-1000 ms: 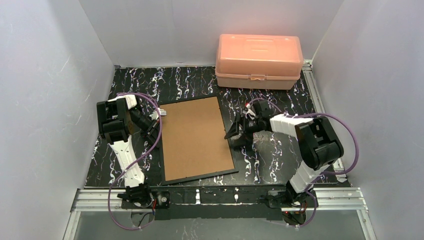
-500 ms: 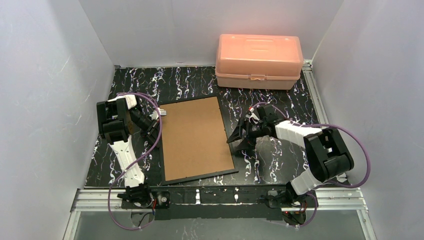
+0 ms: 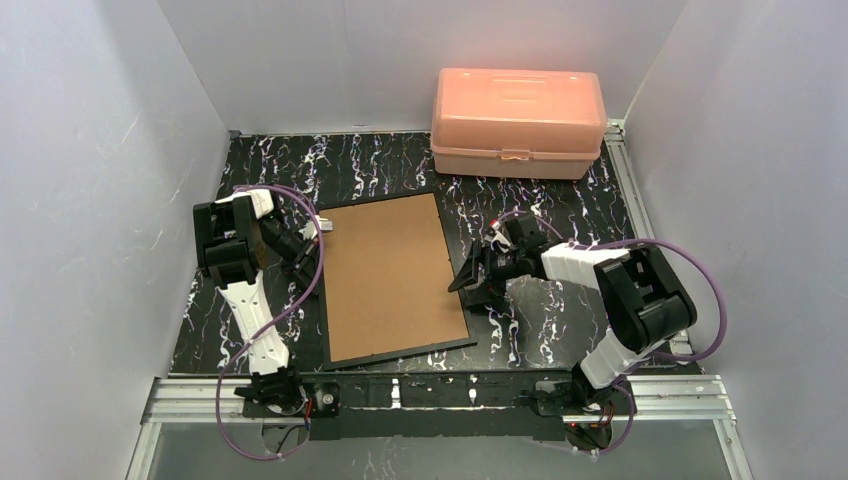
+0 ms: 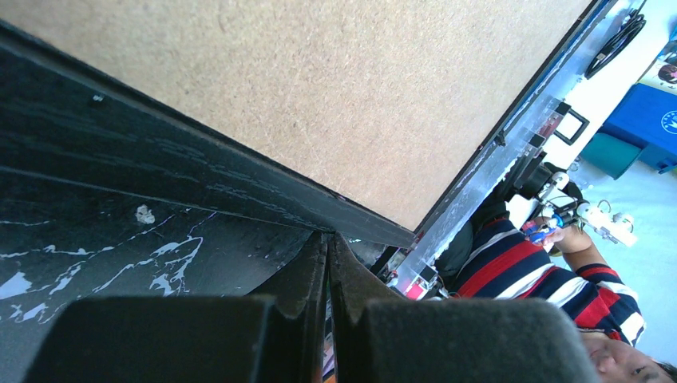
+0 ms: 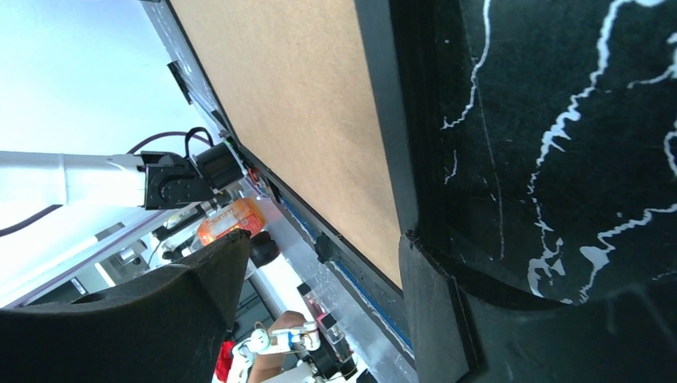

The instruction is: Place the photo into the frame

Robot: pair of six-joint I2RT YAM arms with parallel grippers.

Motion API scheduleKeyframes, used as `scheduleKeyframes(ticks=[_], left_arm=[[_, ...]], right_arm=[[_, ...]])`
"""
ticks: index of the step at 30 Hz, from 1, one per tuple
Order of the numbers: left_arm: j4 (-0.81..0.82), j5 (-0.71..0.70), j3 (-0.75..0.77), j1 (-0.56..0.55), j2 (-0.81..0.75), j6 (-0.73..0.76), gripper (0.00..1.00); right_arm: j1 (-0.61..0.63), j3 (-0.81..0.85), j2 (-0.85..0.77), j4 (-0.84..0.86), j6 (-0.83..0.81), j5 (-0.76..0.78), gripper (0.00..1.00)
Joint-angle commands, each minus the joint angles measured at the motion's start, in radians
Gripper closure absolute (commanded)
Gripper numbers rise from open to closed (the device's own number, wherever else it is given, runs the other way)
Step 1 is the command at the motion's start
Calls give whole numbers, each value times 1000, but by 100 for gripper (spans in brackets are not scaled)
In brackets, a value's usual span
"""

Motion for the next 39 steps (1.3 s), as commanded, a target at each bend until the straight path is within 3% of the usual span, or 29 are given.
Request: scheduleKeyframes(ticks=[1,27,33,39], left_arm=[[106,-16,5,-4,-40,26,100],[106,-12,3,-4,-35,30,100],[106,-15,4,-4,-40,30,100],[106,-25,1,-4,-45,34,100]], right_arm=[[4,-19,14,26,-2,2,24],[52,6,91,52,-17,27,25],[2,139,65,-76,-102,-14,25],[-17,158,55,-99,-121,-28,25]])
